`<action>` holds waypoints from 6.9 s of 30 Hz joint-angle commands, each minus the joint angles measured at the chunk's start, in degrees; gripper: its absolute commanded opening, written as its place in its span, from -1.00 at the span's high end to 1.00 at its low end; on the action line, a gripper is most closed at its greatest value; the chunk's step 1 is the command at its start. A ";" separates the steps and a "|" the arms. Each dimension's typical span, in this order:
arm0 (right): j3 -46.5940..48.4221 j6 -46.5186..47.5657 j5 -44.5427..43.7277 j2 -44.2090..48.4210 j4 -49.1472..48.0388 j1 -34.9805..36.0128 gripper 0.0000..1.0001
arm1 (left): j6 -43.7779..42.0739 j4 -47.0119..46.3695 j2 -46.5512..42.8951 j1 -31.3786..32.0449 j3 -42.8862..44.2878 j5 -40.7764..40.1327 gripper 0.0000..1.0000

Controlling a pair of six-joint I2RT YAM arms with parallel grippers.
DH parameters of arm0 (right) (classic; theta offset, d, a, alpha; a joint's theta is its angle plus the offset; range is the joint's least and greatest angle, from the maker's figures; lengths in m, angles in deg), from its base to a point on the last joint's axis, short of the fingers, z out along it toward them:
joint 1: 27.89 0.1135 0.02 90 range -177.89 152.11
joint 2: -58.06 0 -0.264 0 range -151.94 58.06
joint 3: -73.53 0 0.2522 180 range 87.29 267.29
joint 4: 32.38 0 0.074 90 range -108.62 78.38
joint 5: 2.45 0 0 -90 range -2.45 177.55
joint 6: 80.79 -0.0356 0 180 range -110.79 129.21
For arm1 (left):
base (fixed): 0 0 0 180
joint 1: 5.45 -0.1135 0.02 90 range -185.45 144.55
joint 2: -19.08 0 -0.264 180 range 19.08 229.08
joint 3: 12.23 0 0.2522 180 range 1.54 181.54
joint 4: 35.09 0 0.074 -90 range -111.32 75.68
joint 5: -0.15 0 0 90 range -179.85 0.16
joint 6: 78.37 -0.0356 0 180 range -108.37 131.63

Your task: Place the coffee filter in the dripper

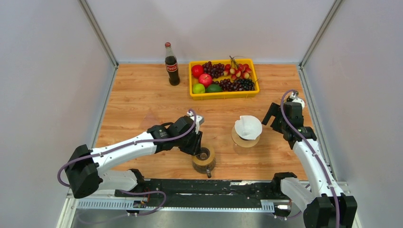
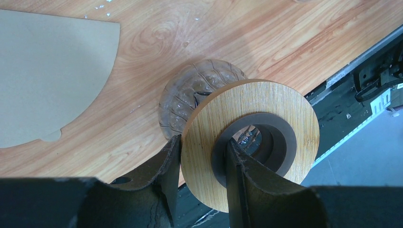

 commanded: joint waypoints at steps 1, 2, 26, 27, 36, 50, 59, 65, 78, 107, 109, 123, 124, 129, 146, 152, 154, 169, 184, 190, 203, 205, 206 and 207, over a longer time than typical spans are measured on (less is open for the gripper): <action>-0.03 0.35 0.48 0.50 -2.44 -0.28 -1.00 | 0.41 -1.94 0.30 0.83 2.03 -0.42 0.30; 0.04 0.33 0.48 0.54 -2.45 -0.36 -1.00 | 0.44 -1.94 0.37 0.89 2.06 -0.33 0.28; 0.32 1.14 1.45 1.70 -2.61 -0.30 -1.00 | -1.26 0.61 -9.16 1.32 3.49 -7.63 -1.00; 0.27 1.05 1.18 1.99 -2.68 -0.28 -1.00 | -1.27 1.05 -9.67 1.31 3.78 -11.03 -1.00; -0.21 1.00 0.41 4.33 -3.59 -0.33 -1.00 | -1.65 9.07 -11.67 -9.93 6.78 -30.62 -1.00; -0.21 1.49 2.52 4.14 -3.65 -0.35 -1.00 | -7.54 -10.44 -10.29 -52.00 4.10 -7.35 -1.00; -0.13 1.77 2.85 3.99 -3.65 -0.32 -1.00 | -9.24 -14.85 -1.78 -60.01 1.13 5.07 -1.00; -0.21 1.80 2.98 4.13 -3.64 -0.30 -1.00 | -7.70 -16.60 3.61 -61.46 -0.85 10.75 -0.84; -0.43 1.69 3.48 4.23 -3.69 -0.29 -1.00 | -7.09 -19.07 7.31 -61.51 -4.61 14.58 -0.01; -0.39 1.69 2.19 5.46 -3.64 -0.33 -1.00 | -15.89 -8.89 -5.94 -50.27 9.09 8.24 1.00; -0.39 1.69 2.02 5.44 -3.64 -0.30 -1.00 | -17.74 -8.32 -7.53 -45.06 10.81 5.85 1.00; -0.63 1.89 2.41 4.50 -3.60 -0.31 -1.00 | -29.58 0.96 -11.23 -2.47 17.20 -11.47 1.00; -0.71 1.95 2.48 4.50 -3.55 -0.27 -1.00 | -29.82 1.93 -10.58 1.32 18.26 -13.92 1.00; -0.85 2.07 1.91 4.65 -3.57 -0.32 -1.00 | -29.61 10.12 -5.22 11.98 21.97 -20.37 1.00; -1.44 2.02 2.34 5.20 -3.65 -0.24 -1.00 | -24.69 6.20 -3.38 20.15 20.01 -20.12 1.00; -1.35 1.89 2.41 4.98 -3.62 -0.32 -1.00 | -24.63 6.70 -1.53 21.88 20.16 -19.76 1.00; -1.48 1.76 2.10 4.89 -3.65 -0.34 -1.00 | -24.20 7.55 -1.10 22.23 19.84 -19.96 1.00; -1.35 1.57 2.35 3.98 -3.57 -0.29 -1.00 | -23.51 0.02 -1.24 23.51 14.23 -24.01 1.00; -1.16 1.84 2.29 4.49 -3.53 -0.30 -1.00 | -22.31 1.96 1.18 25.68 13.85 -23.61 0.71; -1.09 2.00 2.11 4.69 -3.53 -0.30 -1.00 | -22.23 1.61 -0.13 26.62 14.02 -22.55 0.09; 0.89 2.05 2.04 6.96 -2.95 -0.34 -1.00 | -21.78 -5.78 -7.00 26.70 11.94 -17.71 -0.99; 1.78 2.30 1.76 7.42 -2.55 -0.33 -1.00 | -21.37 -5.97 -8.63 26.72 12.22 -17.86 -0.99; 2.65 2.55 1.71 7.61 -2.35 -0.31 -1.00 | -20.89 -5.97 -9.10 26.73 12.37 -17.95 -1.00; 3.62 2.93 1.84 7.84 -2.09 -0.29 -1.00 | -20.66 -5.98 -9.94 26.74 12.84 -18.07 -1.00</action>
